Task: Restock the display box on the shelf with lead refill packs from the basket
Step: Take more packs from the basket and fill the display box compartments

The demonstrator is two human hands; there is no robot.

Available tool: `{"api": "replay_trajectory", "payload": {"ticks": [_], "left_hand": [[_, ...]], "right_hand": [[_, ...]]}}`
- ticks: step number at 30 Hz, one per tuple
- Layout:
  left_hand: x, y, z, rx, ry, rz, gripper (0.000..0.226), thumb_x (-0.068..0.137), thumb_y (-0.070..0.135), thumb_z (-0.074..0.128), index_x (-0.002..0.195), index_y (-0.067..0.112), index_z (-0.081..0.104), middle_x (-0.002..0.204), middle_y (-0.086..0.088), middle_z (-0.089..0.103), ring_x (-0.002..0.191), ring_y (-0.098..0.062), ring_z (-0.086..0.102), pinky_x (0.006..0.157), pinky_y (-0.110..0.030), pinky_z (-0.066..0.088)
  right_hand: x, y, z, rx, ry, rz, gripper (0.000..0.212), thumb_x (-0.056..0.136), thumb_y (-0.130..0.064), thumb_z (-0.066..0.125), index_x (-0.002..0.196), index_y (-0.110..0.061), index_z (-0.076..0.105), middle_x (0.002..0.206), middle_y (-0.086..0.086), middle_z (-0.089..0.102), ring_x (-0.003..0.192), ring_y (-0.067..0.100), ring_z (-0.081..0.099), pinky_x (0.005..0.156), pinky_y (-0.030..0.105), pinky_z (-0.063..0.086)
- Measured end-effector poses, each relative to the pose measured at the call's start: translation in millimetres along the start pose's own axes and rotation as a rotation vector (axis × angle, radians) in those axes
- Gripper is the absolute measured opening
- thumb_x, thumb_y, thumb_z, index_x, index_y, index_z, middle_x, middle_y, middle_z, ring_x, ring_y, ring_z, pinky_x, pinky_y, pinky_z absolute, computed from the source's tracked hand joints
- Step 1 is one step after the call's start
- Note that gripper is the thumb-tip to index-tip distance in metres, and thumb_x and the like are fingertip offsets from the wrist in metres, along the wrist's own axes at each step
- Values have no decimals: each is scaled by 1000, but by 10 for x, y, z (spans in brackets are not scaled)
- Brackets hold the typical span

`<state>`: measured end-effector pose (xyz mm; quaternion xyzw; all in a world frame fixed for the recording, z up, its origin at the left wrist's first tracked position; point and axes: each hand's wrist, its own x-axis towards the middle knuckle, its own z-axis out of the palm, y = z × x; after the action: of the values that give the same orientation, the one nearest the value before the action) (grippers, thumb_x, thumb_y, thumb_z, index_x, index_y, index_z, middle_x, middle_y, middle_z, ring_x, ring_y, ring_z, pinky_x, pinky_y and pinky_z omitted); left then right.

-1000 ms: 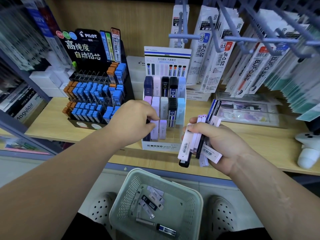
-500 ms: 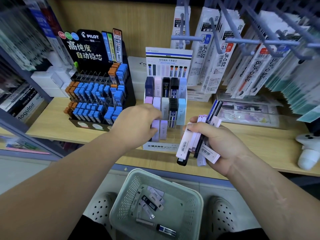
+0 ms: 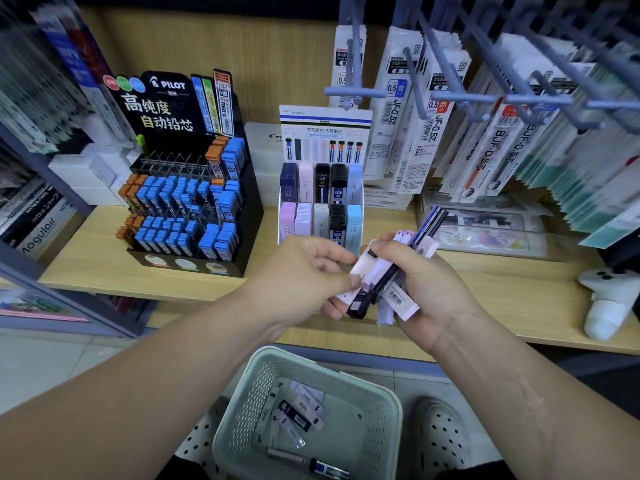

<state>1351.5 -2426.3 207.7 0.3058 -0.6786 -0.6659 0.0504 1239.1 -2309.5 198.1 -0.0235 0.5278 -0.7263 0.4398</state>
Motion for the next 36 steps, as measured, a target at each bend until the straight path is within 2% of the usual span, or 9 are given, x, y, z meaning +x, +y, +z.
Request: {"api": "replay_trajectory", "payload": {"ticks": [7,12,18,23,27,29,31,33,36], "left_hand": [[21,19,-47,-9,-117,59,55,92,-6,59,142,14,48,84,-14,54,61,-20,60,57,-27,55],[-21,63,-71,136,-192,138,68,85,-13,59,136,32,55,85,-16,53,70,-25,57,58,-29,54],[-40,135,-129,129,-130,187,54,78,-17,65,116,21,62,85,-21,67,57,-20,59,53,-28,50],[-29,157,-149,80,87,287,49,87,0,70,128,25,62,70,-4,69,60,-32,56,59,-46,61],[-73,194,-108,63,112,327,35,95,8,62,127,22,64,80,-3,75,67,-48,60,57,-49,60],[-103,212,-87,82,73,335,27,98,9,57,117,23,69,80,0,77,63,-32,66,60,-49,61],[-111,214,-81,133,51,338,27,99,9,54,113,27,69,79,5,76,60,-13,66,56,-36,60],[-99,202,-93,167,44,325,29,100,9,54,116,29,68,84,6,77,60,-12,66,56,-34,59],[-72,184,-120,152,24,336,31,99,5,54,118,25,69,91,3,77,63,-14,67,57,-36,58]], "right_hand": [[-14,-60,1,-16,-49,-11,26,90,-6,63,68,-19,60,70,7,63,69,28,59,75,43,42],[-74,-59,44,-76,-60,0,15,88,-2,64,80,-13,59,70,12,60,70,31,59,74,51,45],[-84,-84,65,-55,-62,-17,17,87,3,65,92,-12,59,75,12,62,65,29,64,69,48,51],[-152,-108,105,-77,-95,-44,17,88,3,66,95,-11,60,72,8,70,63,20,71,51,31,55],[-167,-107,145,-103,-100,-67,15,88,4,66,95,-8,61,82,16,70,71,28,72,63,41,61],[-158,-109,148,-138,-78,-73,12,88,2,66,99,1,63,97,31,70,83,38,72,79,57,59],[-173,-114,169,-162,-46,-61,27,87,2,67,111,11,58,109,38,65,94,50,69,84,68,53],[-173,-113,172,-175,-27,-60,34,87,1,68,116,13,54,105,38,66,91,50,69,82,61,57],[-158,-104,152,-179,-29,-75,34,87,1,68,115,13,55,93,27,66,79,36,68,72,48,58]]}}
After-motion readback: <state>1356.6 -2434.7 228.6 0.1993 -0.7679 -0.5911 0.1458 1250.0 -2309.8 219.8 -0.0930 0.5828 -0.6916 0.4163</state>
